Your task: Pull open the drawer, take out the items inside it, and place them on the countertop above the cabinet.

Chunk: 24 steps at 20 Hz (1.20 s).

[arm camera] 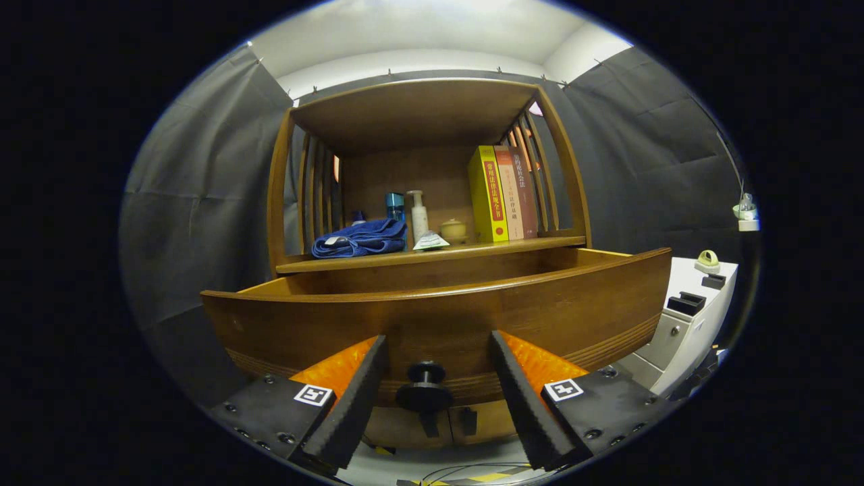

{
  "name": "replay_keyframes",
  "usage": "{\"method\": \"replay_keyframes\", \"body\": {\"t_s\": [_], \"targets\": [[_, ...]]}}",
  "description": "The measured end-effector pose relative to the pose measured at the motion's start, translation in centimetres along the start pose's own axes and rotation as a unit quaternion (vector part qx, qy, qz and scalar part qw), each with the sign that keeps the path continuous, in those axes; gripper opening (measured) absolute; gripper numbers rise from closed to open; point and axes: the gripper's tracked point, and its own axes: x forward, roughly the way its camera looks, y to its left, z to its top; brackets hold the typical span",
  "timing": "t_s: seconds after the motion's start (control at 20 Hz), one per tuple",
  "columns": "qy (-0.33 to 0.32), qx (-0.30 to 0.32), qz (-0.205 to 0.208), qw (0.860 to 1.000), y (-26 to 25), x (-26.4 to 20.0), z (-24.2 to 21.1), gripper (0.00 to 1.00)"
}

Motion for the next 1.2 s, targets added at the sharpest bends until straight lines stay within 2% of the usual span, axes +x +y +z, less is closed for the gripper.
{"method": "replay_keyframes", "body": {"t_s": [0.25,0.6,0.9,1.05,1.2], "targets": [[0.018,0.019,0.005,1.0,-0.2,4.2,1.1,0.98],[0.04,-0.002,0.001,0.999,0.2,10.6,1.2,0.99],[0.046,-0.005,-0.002,0.999,0.1,13.9,1.1,0.99],[0.073,0.006,0.0,0.997,0.1,15.1,-0.1,0.98],[0.057,-0.004,-0.001,0.998,0.0,15.1,-0.2,0.98]]}}
